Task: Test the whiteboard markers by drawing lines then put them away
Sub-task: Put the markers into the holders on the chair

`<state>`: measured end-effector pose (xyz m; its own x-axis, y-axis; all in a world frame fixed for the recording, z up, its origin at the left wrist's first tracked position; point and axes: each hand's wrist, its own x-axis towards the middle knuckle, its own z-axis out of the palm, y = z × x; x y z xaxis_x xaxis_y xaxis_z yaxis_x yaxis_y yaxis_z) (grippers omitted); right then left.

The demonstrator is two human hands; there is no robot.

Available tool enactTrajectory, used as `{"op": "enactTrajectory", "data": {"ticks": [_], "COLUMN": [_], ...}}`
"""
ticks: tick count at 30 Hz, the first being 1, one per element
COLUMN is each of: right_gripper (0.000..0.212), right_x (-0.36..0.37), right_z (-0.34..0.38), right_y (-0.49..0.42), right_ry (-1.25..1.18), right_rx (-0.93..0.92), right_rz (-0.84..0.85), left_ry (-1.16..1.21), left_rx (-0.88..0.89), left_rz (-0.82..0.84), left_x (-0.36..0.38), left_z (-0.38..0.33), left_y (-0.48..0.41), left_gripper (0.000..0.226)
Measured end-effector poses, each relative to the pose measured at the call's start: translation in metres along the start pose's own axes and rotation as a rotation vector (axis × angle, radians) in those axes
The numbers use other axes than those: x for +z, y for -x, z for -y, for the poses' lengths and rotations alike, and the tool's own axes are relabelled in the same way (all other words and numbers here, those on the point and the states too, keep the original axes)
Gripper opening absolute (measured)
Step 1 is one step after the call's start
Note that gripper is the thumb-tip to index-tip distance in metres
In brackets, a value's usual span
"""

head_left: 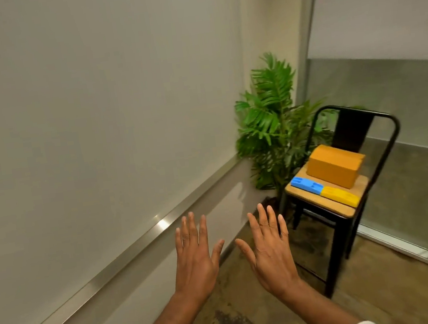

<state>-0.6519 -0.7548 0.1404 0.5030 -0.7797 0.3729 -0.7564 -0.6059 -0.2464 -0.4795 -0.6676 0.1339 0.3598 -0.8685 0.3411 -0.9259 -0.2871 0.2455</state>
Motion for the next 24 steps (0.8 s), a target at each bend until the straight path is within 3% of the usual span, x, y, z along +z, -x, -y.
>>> {"op": "enactTrajectory", "data": {"ticks": [10,24], "right_gripper": [0.074,0.076], "right_x": [-0.030,0.005], "right_z": [-0.168,-0.273], "right_y": [-0.009,-0.076], "right_ry": [0.130,0.208], "right_rx": [0.225,0.569], "right_rz": [-0.058,-0.097], "left_ry": [0.067,0.098], "left_rx": [0.241,0.584], "left_rz": [0.097,0.230], "left_x": [0.077,0.194], "left_z": [-0.143,-0.217], "left_y": [-0.080,-0.238], "left_gripper": [0.074,0.076]}}
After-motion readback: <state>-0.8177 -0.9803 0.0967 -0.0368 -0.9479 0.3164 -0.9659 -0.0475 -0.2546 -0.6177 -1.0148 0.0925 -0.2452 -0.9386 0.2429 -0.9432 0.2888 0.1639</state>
